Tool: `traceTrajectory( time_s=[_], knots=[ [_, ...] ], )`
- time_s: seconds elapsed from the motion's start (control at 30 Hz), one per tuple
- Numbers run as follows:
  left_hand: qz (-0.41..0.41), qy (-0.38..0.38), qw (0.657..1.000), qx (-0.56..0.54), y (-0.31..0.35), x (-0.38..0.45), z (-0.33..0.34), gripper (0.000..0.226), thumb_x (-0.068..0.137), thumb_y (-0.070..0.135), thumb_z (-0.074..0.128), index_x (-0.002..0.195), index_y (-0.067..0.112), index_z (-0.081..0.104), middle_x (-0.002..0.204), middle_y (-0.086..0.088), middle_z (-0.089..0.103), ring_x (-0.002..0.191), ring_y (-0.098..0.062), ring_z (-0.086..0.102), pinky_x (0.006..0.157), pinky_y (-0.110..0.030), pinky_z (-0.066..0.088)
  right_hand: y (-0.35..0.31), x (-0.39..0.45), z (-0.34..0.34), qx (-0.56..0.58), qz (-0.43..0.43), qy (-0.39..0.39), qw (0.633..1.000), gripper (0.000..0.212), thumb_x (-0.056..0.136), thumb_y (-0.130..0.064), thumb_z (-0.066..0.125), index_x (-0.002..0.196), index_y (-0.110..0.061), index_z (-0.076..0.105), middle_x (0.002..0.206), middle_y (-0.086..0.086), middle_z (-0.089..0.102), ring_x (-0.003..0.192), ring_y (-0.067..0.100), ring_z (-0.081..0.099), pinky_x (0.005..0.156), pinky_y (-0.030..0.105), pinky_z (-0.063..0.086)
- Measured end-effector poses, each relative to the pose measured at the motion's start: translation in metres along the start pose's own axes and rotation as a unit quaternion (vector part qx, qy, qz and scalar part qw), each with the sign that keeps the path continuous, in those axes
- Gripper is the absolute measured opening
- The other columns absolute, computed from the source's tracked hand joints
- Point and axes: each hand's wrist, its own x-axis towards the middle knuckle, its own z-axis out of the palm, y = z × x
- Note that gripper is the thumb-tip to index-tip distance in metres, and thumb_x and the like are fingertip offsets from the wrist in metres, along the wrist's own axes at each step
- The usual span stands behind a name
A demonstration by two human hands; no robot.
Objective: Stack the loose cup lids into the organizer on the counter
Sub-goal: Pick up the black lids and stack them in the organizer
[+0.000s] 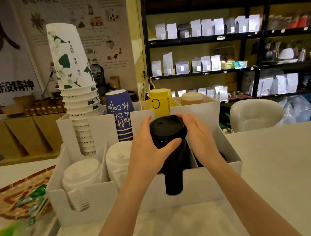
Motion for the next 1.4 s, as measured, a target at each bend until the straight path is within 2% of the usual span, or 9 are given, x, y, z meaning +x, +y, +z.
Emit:
traceTrajectory(
  time_s=[0.1, 0.3, 0.6, 0.77, 0.97, 1.03, 1.1, 1.23, 1.4],
  knots=[
    [-0.016, -0.006, 1.000, 0.009, -0.004, 0.002, 0.001, 0.087, 0.067, 0.042, 0.071, 0.138, 0.024, 0.022, 0.140, 0.002, 0.043, 0.126, -0.014, 0.039, 0.094, -0.020, 0.031, 0.007, 0.000, 0.003, -0.011, 0.028, -0.022, 0.999, 0.032, 0.095, -0.030, 0.029, 0.105, -0.021, 0.057, 0.095, -0.006, 0.060, 0.085, -0.011, 0.054, 0.071, 0.001, 0.041],
    [-0.030, -0.028, 0.998, 0.037, -0.006, 0.002, 0.000, 0.086, 0.068, 0.047, 0.067, 0.137, 0.025, 0.023, 0.141, 0.000, 0.042, 0.127, -0.018, 0.040, 0.102, -0.034, 0.038, 0.012, -0.005, 0.008, -0.026, 0.039, 0.000, 0.999, 0.032, 0.095, -0.032, 0.031, 0.100, -0.014, 0.057, 0.102, 0.014, 0.061, 0.097, 0.022, 0.056, 0.088, 0.039, 0.046],
    [-0.037, -0.048, 0.997, 0.039, -0.006, 0.001, -0.001, 0.083, 0.071, 0.044, 0.067, 0.137, 0.021, 0.024, 0.138, 0.001, 0.043, 0.124, -0.016, 0.041, 0.099, -0.028, 0.038, 0.016, -0.011, 0.010, -0.128, 0.000, 0.048, 0.991, 0.030, 0.094, -0.033, 0.032, 0.103, -0.017, 0.056, 0.087, 0.003, 0.062, 0.085, 0.016, 0.058, 0.079, 0.039, 0.051],
    [-0.013, -0.062, 0.997, 0.036, -0.002, -0.002, 0.000, 0.061, 0.076, 0.040, 0.063, 0.127, 0.021, 0.035, 0.109, 0.009, 0.046, 0.097, -0.004, 0.040, 0.075, -0.013, 0.036, 0.010, -0.013, 0.008, -0.146, 0.002, 0.048, 0.988, 0.026, 0.094, -0.028, 0.034, 0.101, -0.016, 0.056, 0.083, 0.004, 0.061, 0.082, 0.017, 0.058, 0.078, 0.042, 0.050],
    [-0.011, -0.064, 0.997, 0.032, -0.008, 0.001, 0.001, 0.046, 0.073, 0.042, 0.064, 0.112, 0.023, 0.045, 0.107, 0.003, 0.054, 0.099, -0.013, 0.050, 0.077, -0.021, 0.043, 0.005, -0.012, 0.003, -0.164, 0.007, 0.009, 0.986, 0.030, 0.094, -0.030, 0.033, 0.097, -0.013, 0.057, 0.090, 0.011, 0.063, 0.087, 0.021, 0.058, 0.082, 0.045, 0.050],
    [-0.012, -0.075, 0.996, 0.048, -0.010, 0.002, 0.000, 0.060, 0.073, 0.046, 0.063, 0.122, 0.019, 0.041, 0.119, 0.000, 0.051, 0.111, -0.016, 0.047, 0.086, -0.025, 0.044, 0.003, -0.010, -0.001, -0.157, 0.009, -0.010, 0.987, 0.034, 0.094, -0.030, 0.032, 0.099, -0.009, 0.058, 0.093, 0.014, 0.063, 0.087, 0.019, 0.057, 0.082, 0.036, 0.048],
    [-0.028, -0.092, 0.994, 0.057, -0.008, 0.001, -0.004, 0.080, 0.074, 0.049, 0.060, 0.138, 0.016, 0.024, 0.143, -0.001, 0.035, 0.132, -0.019, 0.031, 0.105, -0.031, 0.033, -0.001, -0.008, -0.005, -0.139, 0.011, -0.013, 0.990, 0.030, 0.095, -0.029, 0.031, 0.103, -0.014, 0.056, 0.093, 0.004, 0.058, 0.082, 0.005, 0.053, 0.075, 0.010, 0.043],
    [0.000, -0.074, 0.996, 0.053, 0.004, -0.005, -0.020, 0.070, 0.080, 0.047, 0.053, 0.139, 0.020, 0.026, 0.148, 0.004, 0.029, 0.133, -0.009, 0.026, 0.101, -0.022, 0.022, -0.017, -0.008, -0.010, -0.122, -0.007, 0.003, 0.993, 0.022, 0.095, -0.028, 0.034, 0.106, -0.025, 0.052, 0.095, -0.006, 0.053, 0.081, -0.009, 0.047, 0.066, -0.007, 0.033],
    [0.059, 0.000, 0.998, 0.010, 0.015, -0.028, -0.045, 0.041, 0.082, 0.037, 0.054, 0.121, 0.025, 0.048, 0.113, 0.007, 0.062, 0.104, -0.002, 0.054, 0.087, -0.020, 0.042, -0.045, -0.026, -0.003, -0.241, -0.118, -0.006, 0.963, 0.031, 0.091, -0.028, 0.043, 0.118, -0.016, 0.052, 0.114, 0.000, 0.058, 0.106, 0.009, 0.051, 0.089, 0.017, 0.035]
  ],
)
